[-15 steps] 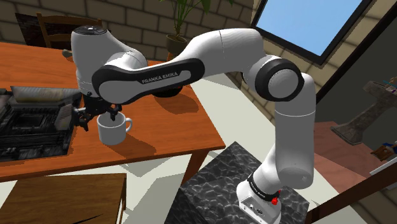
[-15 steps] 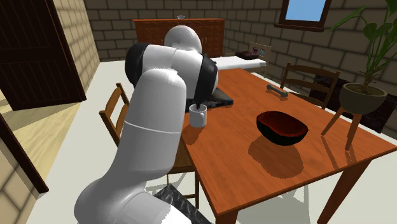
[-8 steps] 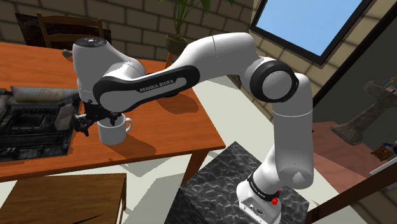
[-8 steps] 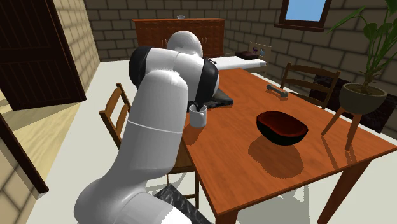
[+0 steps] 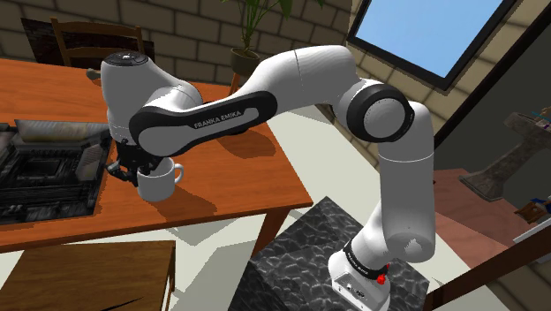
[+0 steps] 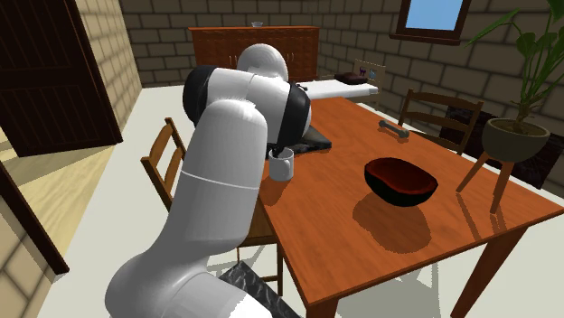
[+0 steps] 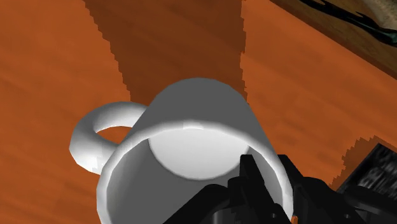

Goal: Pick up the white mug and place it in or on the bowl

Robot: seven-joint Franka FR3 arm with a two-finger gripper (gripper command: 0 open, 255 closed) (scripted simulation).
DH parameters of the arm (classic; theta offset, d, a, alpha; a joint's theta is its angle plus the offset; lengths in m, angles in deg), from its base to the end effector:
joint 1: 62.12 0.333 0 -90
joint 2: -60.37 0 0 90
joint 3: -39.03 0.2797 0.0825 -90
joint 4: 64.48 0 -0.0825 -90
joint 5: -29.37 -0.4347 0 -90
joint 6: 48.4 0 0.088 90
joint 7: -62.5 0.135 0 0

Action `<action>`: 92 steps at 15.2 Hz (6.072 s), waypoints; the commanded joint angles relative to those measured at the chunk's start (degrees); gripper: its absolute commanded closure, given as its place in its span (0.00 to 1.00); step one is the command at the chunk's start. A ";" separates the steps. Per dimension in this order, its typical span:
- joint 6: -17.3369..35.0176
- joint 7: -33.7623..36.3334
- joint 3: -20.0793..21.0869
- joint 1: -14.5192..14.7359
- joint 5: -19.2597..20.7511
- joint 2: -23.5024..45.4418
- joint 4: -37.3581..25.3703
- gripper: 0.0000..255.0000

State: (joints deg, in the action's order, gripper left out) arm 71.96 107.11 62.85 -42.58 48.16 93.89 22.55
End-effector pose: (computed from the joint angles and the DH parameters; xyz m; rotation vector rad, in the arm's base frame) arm 0.5682 0.4619 0.2646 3.1278 0.1096 0.1275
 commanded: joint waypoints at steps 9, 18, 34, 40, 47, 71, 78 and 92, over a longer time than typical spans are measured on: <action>-1.17 -0.27 0.20 -0.07 -0.33 -0.60 -0.62 1.00; -6.80 -1.39 0.94 -0.14 -1.63 -2.78 -4.29 1.00; -18.21 -3.06 1.61 0.86 -2.83 -4.16 -14.64 1.00; -22.68 -3.56 1.66 1.67 -2.81 -3.68 -19.68 1.00; -20.36 -11.67 0.50 -6.40 -5.38 -8.01 -13.97 1.00; -27.99 -39.41 -6.49 -24.07 -7.53 2.70 -34.22 1.00; -26.98 -41.96 -7.10 -25.79 -7.43 5.59 -36.18 1.00; -14.82 -41.06 -6.96 -27.84 -7.68 2.94 -21.18 1.00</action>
State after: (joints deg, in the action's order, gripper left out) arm 56.42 65.99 55.87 -70.31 40.49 97.09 0.45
